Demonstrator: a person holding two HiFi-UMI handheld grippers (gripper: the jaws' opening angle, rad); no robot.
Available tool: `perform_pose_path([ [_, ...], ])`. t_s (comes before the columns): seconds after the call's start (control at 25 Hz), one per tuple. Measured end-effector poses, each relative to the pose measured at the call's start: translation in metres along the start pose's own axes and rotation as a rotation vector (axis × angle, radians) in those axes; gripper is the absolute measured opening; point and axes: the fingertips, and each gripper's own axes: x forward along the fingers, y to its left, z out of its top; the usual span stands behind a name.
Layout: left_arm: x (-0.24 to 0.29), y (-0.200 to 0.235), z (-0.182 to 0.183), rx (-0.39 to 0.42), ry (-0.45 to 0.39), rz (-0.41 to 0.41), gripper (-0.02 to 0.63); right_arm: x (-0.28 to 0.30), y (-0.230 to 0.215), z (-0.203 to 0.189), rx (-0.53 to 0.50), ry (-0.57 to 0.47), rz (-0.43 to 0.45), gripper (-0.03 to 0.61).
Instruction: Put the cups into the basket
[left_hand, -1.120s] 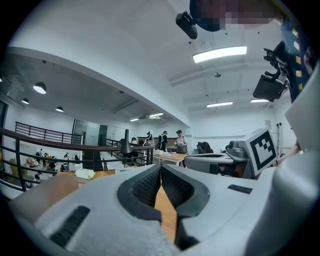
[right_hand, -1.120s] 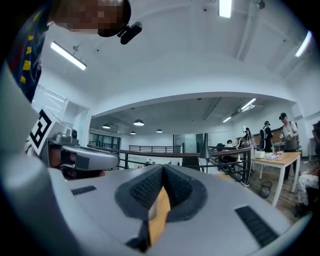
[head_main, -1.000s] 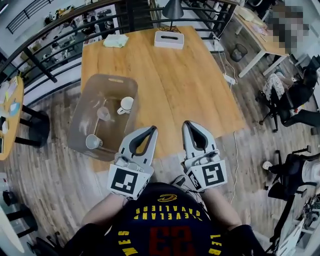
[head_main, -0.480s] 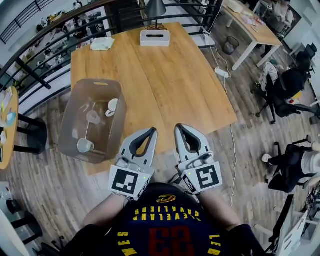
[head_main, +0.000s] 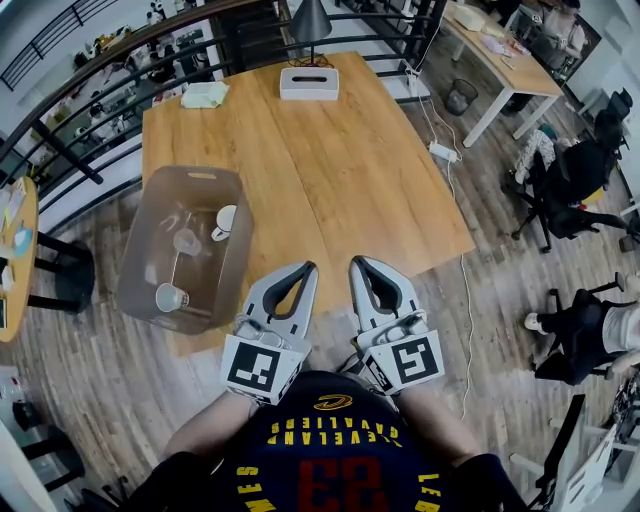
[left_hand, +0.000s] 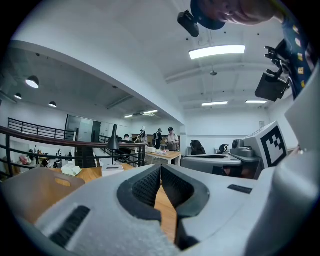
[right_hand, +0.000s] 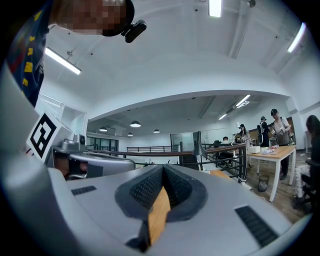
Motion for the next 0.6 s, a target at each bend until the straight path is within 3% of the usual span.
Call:
perform_pose_path([
  [0.6,0.006,-0.009,-0.003,0.027,0.005,-0.005,0.012,-0.011,-0.005,-0.002,0.008,0.001,0.0,0.014],
])
